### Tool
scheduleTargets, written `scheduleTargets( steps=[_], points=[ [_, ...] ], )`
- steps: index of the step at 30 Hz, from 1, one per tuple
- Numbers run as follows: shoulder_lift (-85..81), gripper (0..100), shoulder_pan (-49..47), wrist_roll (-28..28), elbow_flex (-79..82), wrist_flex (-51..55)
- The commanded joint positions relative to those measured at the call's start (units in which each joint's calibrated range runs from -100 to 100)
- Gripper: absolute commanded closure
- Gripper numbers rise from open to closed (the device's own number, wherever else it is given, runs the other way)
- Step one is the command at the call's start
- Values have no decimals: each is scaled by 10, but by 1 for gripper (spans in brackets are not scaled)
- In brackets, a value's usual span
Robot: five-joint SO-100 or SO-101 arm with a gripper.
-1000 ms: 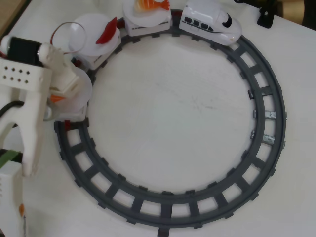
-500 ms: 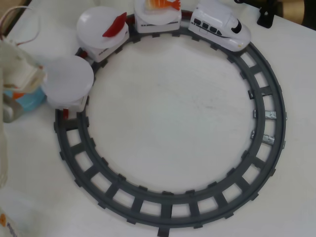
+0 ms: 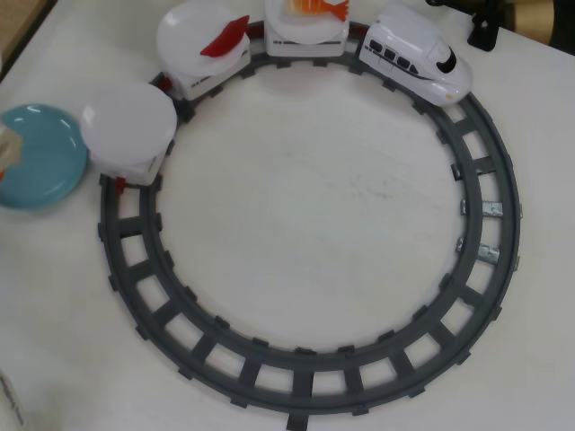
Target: Pick up the sushi from the Shinkansen and put it on the blue dish
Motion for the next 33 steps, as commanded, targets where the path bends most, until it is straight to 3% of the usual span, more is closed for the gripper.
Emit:
scheduleTargets(
  steps=[1,10,19,33],
  points=[
    [38,95,-4,-6,-87,8],
    [131,81,2,-12,-181,8],
    [124,79,6,-12,-181,10],
    [-152,80,14,-58,10,10]
  ],
)
